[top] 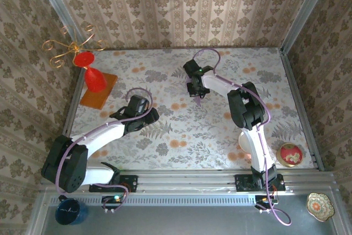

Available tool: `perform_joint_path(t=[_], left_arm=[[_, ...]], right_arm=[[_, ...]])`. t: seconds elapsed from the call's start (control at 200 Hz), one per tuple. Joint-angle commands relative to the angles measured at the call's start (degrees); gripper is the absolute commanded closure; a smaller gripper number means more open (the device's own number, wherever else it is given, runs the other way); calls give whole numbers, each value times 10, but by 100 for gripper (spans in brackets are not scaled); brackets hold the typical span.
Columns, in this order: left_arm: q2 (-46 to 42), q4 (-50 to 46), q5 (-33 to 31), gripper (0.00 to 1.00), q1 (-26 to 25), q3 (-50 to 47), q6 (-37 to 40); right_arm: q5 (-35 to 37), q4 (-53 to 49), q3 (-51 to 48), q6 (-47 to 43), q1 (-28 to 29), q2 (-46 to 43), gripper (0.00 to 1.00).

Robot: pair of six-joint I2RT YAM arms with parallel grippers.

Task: Fold a paper plane with a square sheet of paper (pick it up from the middle)
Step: Move the paper plane to the top-center of the table.

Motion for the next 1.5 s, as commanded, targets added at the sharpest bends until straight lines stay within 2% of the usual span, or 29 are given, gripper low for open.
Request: perform_joint_path(t=[0.0, 0.295, 0.48, 0.77, 1.491], left_arm=[[11, -6, -2, 39, 3, 2, 12], [15, -3, -2, 39, 3, 1, 12], [18, -2, 1, 39, 3, 1, 12], [17, -2, 1, 39, 3, -1, 12], [17, -2, 1, 39, 3, -3, 12]], right_arm=[[38, -29, 22, -6, 8, 11, 86], [123, -47, 28, 5, 16, 3, 89], [75, -46, 33, 10, 15, 22, 87], [37, -44, 30, 18, 11, 34, 76], [0, -9, -1, 69, -20, 45, 62]])
